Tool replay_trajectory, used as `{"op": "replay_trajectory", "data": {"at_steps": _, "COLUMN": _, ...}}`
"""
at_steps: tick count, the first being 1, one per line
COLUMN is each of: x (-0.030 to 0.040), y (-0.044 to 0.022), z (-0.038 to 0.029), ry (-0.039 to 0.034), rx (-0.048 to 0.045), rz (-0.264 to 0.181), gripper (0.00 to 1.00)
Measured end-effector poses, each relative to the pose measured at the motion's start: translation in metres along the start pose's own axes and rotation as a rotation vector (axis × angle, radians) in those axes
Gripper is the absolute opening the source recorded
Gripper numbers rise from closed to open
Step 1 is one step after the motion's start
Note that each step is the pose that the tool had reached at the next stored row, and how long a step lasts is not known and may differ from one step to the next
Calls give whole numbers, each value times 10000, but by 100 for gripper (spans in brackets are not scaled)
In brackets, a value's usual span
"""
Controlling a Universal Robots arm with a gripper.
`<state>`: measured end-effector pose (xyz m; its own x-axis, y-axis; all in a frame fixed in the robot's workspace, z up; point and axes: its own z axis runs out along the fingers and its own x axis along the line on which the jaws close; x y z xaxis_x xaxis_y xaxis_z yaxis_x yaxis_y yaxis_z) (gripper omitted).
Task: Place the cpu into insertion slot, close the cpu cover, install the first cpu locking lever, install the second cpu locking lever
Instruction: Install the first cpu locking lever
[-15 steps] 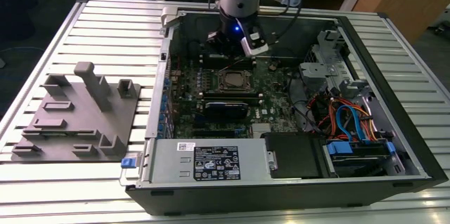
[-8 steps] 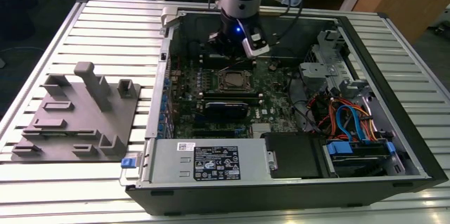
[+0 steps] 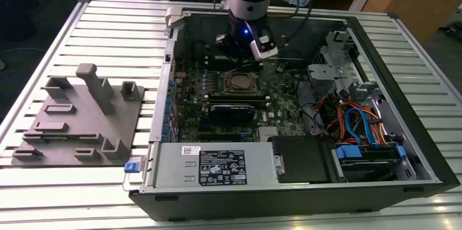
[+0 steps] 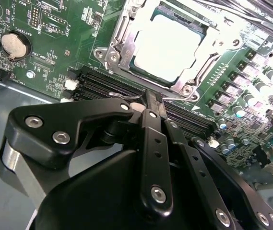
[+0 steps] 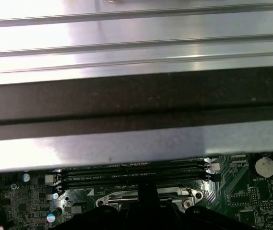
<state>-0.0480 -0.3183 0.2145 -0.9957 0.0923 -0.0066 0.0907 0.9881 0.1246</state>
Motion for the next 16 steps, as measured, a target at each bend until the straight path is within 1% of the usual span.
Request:
{"op": "replay_trajectory", "data": {"at_steps": 9, "x": -44, "y": 6, "z": 28, "ry": 1, "rx": 1, "rz": 1, "gripper": 10}}
{"op": "replay_trajectory", "data": {"at_steps": 16, "x": -61, "y": 11, "z": 51, "ry": 2, "rx": 1, "rz": 0, "gripper": 10}}
